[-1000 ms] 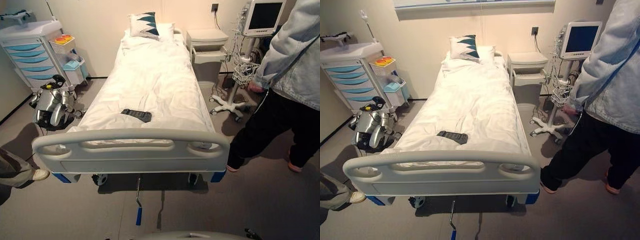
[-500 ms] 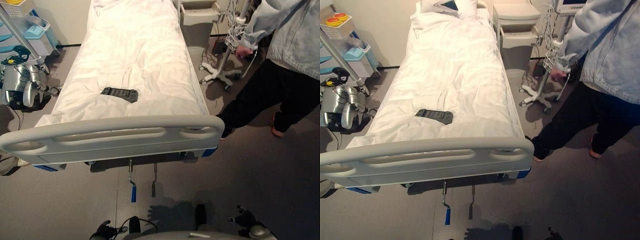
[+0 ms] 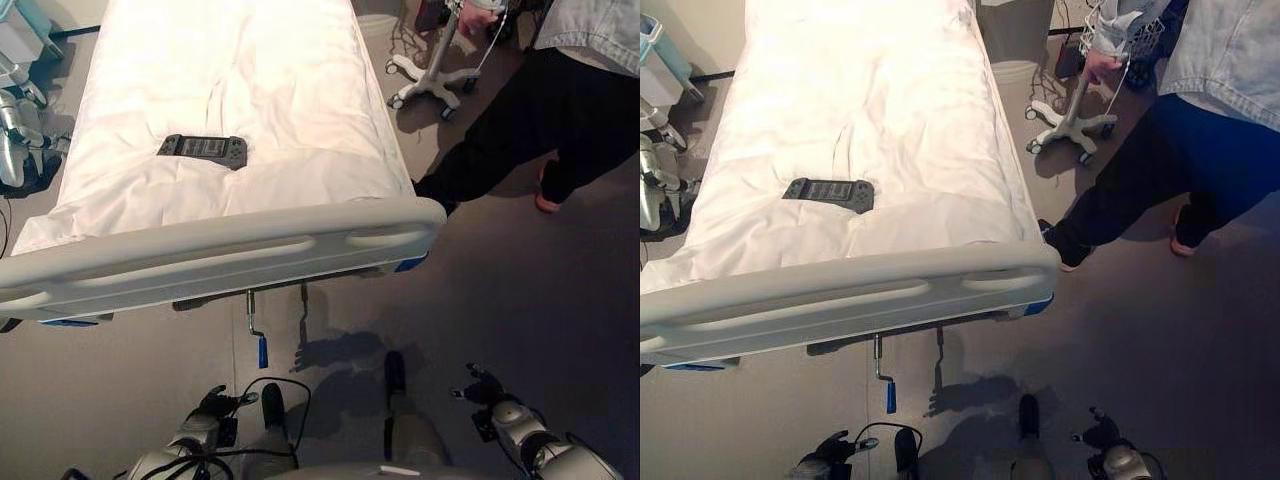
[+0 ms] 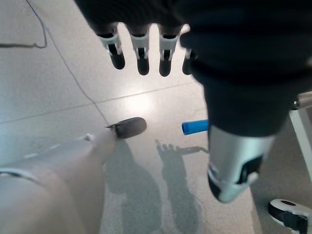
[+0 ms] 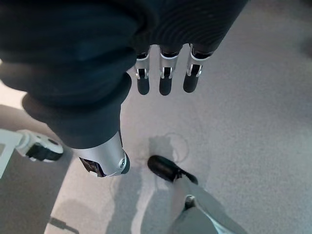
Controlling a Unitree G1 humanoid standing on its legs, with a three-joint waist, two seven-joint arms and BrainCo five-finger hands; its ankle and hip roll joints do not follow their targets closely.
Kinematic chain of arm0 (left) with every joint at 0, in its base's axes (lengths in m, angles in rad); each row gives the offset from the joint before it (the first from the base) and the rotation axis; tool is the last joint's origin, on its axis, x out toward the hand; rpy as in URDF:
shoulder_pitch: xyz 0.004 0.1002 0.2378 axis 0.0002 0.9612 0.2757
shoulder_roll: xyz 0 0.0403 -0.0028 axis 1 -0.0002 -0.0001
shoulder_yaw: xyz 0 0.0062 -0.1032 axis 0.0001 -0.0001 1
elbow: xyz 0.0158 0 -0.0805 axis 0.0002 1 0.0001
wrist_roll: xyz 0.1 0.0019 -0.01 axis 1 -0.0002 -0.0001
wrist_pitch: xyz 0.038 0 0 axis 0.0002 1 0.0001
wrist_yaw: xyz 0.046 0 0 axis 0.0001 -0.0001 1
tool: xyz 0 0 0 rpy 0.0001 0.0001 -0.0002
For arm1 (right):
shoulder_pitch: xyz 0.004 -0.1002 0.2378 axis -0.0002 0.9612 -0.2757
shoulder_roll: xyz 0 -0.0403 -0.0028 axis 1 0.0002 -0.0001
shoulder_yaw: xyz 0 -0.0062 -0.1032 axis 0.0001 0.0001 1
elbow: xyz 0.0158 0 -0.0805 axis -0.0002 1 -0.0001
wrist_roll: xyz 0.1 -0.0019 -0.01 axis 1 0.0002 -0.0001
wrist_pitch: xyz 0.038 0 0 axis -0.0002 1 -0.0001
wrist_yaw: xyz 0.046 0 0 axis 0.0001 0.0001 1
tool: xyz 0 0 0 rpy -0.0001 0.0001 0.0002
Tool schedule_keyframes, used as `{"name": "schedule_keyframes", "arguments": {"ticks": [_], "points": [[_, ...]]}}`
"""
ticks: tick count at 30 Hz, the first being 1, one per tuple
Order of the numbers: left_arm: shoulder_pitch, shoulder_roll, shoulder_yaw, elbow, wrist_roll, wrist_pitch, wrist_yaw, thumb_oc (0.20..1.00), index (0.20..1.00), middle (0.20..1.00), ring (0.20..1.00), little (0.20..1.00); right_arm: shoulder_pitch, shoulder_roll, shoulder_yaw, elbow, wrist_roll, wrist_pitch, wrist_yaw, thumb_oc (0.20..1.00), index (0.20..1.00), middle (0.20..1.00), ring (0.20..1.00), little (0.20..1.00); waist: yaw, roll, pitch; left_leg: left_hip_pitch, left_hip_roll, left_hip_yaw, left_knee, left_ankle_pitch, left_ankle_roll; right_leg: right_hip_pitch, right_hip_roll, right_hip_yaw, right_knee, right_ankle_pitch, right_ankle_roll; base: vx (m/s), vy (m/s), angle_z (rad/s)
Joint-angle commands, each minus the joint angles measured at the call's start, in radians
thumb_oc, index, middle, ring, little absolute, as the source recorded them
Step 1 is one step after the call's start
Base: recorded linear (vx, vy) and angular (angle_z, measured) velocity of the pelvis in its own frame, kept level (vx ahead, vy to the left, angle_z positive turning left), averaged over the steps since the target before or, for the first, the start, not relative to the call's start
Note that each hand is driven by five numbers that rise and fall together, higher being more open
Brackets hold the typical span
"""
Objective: Raise the hospital bed
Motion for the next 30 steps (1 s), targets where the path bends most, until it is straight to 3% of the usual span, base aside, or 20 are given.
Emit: {"name": "schedule_keyframes", "arguments": {"ticks": [1,9,18,30], "points": [[-0.043,0.03,-0.008,0.05,-0.035,0.004,0.009,1.0,1.0,1.0,1.0,1.0,-0.037,-0.011,0.045,0.001,-0.015,0.015,-0.01,1.0,1.0,1.0,1.0,1.0,-0.009,-0.045,0.02,-0.075,-0.016,-0.04,0.079,0.011,0.066,-0.06,-0.028,0.012,0.118,-0.032,0.012,-0.02,0.01,0.04],[-0.105,0.033,-0.015,0.027,-0.094,0.002,0.028,1.0,1.0,1.0,1.0,1.0,-0.077,-0.02,0.065,-0.02,-0.014,0.013,-0.025,1.0,1.0,1.0,1.0,1.0,-0.015,-0.056,0.061,-0.156,-0.024,-0.051,0.129,0.01,0.067,-0.122,-0.026,0.019,0.136,-0.02,0.007,-0.06,-0.004,0.03],[-0.227,0.062,-0.044,-0.014,-0.148,-0.001,0.074,1.0,1.0,1.0,1.0,1.0,-0.184,-0.043,0.114,-0.089,0.0,0.002,-0.067,1.0,1.0,1.0,1.0,1.0,-0.035,-0.083,0.1,-0.427,-0.015,-0.068,0.298,-0.011,0.058,-0.344,-0.005,0.055,0.191,0.011,-0.003,-0.11,-0.023,-0.03],[-0.336,0.114,-0.05,-0.059,-0.215,-0.005,0.118,1.0,1.0,1.0,1.0,1.0,-0.233,-0.072,0.134,-0.199,0.023,-0.02,-0.107,1.0,1.0,1.0,1.0,1.0,-0.061,-0.097,0.126,-0.648,-0.001,-0.08,0.371,-0.014,0.059,-0.551,0.006,0.074,0.234,0.028,-0.004,-0.06,-0.011,-0.03]]}}
